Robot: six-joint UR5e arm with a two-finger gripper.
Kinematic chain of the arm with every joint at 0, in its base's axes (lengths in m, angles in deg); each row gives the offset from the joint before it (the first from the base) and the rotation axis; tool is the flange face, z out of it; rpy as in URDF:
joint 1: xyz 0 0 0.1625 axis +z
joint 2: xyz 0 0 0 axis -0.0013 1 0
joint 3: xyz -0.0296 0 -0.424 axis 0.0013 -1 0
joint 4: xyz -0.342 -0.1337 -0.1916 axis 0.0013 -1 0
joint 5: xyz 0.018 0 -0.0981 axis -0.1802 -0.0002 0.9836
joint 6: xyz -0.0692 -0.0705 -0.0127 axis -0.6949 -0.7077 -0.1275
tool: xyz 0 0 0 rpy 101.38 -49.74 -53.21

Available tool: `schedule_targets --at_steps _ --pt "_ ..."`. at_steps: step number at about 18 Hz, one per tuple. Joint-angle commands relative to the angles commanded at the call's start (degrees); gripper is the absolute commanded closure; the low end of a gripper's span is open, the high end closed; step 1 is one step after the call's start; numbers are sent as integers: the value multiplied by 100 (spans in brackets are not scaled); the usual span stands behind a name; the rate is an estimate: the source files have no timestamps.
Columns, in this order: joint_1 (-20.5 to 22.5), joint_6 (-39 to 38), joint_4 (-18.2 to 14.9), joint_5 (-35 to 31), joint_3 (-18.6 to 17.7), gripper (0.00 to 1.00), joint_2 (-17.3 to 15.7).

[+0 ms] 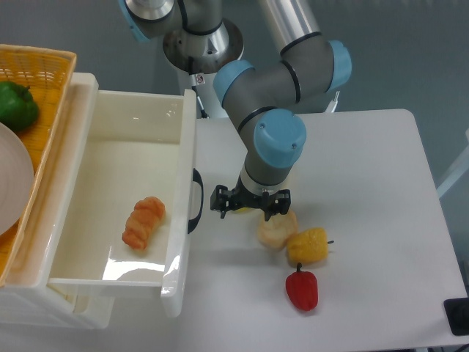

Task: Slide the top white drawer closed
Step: 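Press the gripper against the drawer front beside its black handle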

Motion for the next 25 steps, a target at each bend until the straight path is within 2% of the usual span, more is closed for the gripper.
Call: schedule_targets --at_steps 8,25 --pt "0 17 0 290 18 0 18" --pt "-53 18 -35 431 62 0 -35"
